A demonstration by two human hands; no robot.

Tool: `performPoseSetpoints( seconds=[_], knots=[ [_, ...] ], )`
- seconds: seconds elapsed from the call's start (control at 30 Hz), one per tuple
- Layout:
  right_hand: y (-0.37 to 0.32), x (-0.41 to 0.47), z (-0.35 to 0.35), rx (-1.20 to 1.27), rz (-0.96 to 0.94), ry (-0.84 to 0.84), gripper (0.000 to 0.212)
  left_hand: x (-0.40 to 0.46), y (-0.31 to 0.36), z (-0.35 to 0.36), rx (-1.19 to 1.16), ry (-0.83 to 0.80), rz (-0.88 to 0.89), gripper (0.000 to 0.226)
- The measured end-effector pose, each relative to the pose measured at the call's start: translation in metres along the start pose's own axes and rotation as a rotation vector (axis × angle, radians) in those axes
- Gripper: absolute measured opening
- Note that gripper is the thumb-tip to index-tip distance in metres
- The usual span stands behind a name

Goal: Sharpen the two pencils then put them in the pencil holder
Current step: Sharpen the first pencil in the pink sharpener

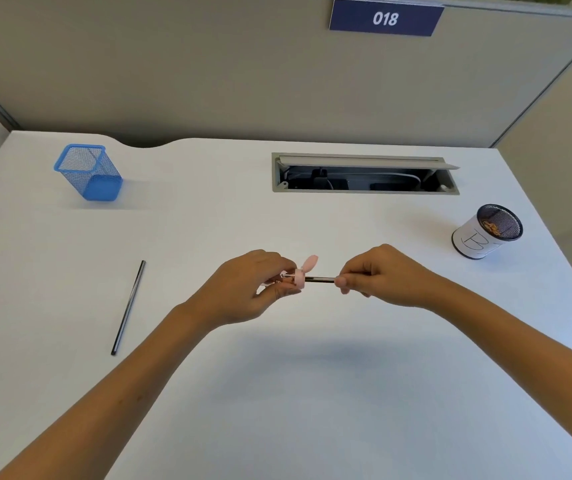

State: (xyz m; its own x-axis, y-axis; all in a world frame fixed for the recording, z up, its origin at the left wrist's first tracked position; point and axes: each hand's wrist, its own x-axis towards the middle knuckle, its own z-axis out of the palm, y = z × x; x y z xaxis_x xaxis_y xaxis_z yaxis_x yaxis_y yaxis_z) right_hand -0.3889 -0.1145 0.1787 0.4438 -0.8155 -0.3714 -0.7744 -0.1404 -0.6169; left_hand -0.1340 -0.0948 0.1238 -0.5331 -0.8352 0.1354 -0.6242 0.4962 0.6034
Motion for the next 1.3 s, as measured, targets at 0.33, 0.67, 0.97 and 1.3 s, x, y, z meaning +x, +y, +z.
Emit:
performPoseSetpoints(
  seconds=[0.33, 0.67, 0.97, 1.3],
  knots=[
    [0.004, -0.007, -0.024, 0.147, 0.104, -0.125, 0.034, -0.011, -0.013, -0.007, -0.124, 0.055, -0.085, 0.017],
    [0.009, -0.006, -0.014, 0.271, 0.054, -0.047, 0.023, -0.007, 0.006, -0.005, -0.549, 0.093, -0.237, 0.021],
    [-0.002, 0.009, 0.051, 0.901, 0.06, 0.152, 0.01, -0.007, 0.013, 0.019, -0.843, 0.205, -0.378, 0.027],
    [-0.01, 0.022, 0.083, 1.031, 0.148, 0.232, 0.019, -0.019, 0.022, 0.046, -0.998, 0.335, -0.539, 0.025]
  ],
)
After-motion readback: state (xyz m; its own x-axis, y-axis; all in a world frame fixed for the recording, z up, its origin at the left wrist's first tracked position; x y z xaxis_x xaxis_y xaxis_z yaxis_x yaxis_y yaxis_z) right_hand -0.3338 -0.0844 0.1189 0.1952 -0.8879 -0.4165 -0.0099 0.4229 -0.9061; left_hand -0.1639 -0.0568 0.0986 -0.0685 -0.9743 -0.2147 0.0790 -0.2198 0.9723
